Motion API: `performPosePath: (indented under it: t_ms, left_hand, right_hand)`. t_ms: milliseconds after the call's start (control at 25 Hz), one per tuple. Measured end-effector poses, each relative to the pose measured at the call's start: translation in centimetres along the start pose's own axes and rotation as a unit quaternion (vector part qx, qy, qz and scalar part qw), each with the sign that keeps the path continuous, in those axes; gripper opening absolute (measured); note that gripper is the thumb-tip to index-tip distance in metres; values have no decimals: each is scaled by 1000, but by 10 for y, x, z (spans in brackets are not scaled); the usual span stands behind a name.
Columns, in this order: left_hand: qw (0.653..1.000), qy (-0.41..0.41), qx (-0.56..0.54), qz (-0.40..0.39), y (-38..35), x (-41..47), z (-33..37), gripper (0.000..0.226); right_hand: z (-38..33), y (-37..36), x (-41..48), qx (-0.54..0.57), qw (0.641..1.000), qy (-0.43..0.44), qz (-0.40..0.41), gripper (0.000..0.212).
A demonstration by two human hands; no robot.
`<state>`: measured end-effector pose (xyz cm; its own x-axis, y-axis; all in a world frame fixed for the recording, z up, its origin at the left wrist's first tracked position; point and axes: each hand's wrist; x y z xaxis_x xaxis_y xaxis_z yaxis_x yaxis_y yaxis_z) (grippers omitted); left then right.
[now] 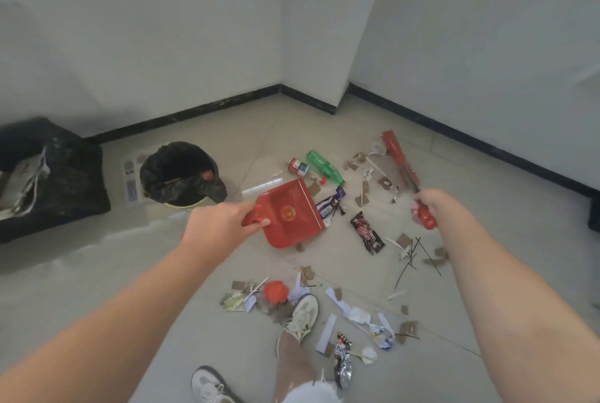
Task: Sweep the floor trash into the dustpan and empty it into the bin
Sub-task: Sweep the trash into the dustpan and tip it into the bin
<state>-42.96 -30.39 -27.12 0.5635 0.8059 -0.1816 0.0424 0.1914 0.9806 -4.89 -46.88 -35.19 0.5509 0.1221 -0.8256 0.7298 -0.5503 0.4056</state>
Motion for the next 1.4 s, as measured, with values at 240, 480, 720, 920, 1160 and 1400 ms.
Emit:
performPosePath:
  t_ms: [240,480,720,920,1160,1400]
  left_hand:
    - [999,-23,-33,35,-7,28,-29,48]
    - [999,-26,-30,-4,11,34,-53,41]
    - [995,28,-74,-64,11,14,-72,45]
    - [991,36,-84,-102,28,0,-113,44]
    - [985,34,-89,-141,32,-40,-159,42]
    - [984,40,-48,-168,36,-71,-175,37]
  right_hand:
    - [-41,-38,44,1,999,54,1,18]
    - [-57,-78,10,-85,993,80,-24,30]
    - [-35,-120,-38,-180,978,88,-62,31]
    - [50,-175,-98,-385,911,144,-21,28]
    - [134,-181,-145,-509,845,163,-26,28]
    - [195,-171,-201,-514,842,151,-67,39]
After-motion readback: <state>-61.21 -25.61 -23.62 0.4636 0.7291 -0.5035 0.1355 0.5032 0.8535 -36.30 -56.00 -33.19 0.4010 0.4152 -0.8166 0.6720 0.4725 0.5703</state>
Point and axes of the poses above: each hand's wrist, its own x-axis towards the middle knuckle, its own y-axis out of the back of the hand, z = x × y, and after that the axes turned 11 degrees about y, right-handed
